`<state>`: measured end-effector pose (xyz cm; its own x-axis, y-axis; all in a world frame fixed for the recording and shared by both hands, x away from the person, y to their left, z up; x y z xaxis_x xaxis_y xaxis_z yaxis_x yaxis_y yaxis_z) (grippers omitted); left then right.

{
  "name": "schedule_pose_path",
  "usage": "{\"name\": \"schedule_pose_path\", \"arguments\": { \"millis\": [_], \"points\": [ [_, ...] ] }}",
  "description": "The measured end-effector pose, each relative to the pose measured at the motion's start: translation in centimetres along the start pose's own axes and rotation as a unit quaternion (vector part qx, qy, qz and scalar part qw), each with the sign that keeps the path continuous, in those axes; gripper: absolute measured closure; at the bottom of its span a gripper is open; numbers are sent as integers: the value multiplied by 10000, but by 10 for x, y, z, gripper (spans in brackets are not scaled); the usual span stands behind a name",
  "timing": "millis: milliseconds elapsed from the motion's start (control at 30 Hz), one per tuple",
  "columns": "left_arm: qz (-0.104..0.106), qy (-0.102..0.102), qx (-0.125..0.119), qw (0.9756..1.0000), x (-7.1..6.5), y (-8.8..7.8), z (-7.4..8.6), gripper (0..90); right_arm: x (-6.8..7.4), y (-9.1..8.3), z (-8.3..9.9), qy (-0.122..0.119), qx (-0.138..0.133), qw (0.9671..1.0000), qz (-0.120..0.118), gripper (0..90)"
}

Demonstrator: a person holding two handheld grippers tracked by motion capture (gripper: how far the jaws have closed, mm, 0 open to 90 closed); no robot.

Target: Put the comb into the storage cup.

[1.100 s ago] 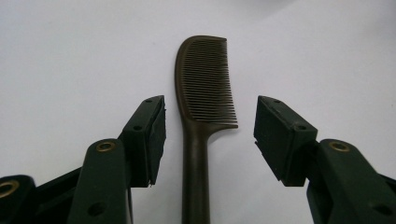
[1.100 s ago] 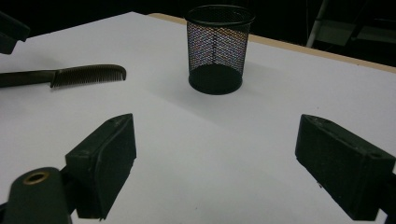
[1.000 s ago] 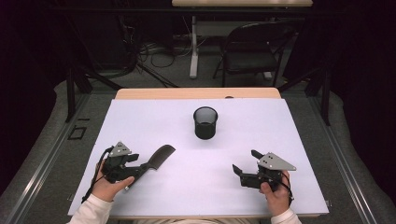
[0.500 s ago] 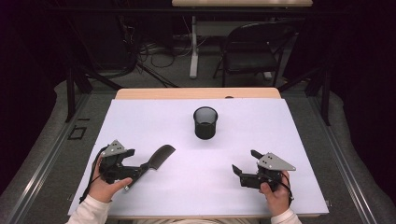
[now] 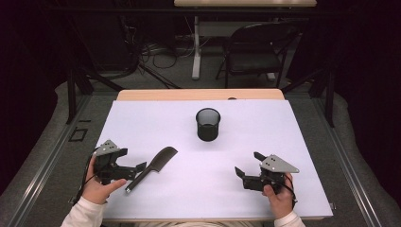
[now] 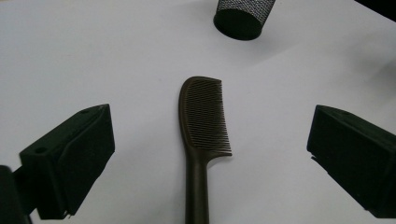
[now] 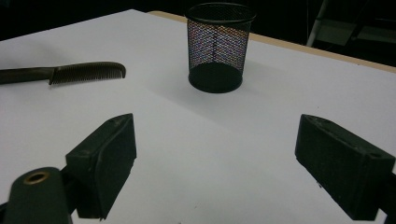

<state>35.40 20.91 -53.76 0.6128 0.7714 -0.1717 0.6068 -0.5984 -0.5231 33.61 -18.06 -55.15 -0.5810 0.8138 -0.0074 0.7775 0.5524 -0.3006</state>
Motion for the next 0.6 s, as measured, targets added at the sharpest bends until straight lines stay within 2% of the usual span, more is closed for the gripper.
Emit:
{"name": "schedule_pose_path", "arguments": {
  "millis": [233,367,500,600],
  "points": [
    [13,24,23,10000,2,-5,-2,5,0,0,0,-8,4,10000,-3,124],
    [27,67,155,9999,2,-8,0,5,0,0,0,-3,-1,10000,2,124],
    [-56,160,301,9994,3,-11,1,5,0,0,0,-6,1,10000,1,124],
    [-115,252,514,9983,4,-12,3,6,0,0,0,-19,5,10000,-1,124]
  ]
}}
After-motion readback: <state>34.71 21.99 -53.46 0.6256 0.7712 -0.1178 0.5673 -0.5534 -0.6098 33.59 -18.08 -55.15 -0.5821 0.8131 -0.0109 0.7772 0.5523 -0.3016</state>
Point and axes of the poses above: each handheld gripper's, and its own axes: y roughly forward along the jaws, z roughly out of its underside, x roughly to its left, the point moved 8 cm from there along y, roughly forward along the jaws, and after that the axes turned 4 degrees about -x, right-handed, at the moved point
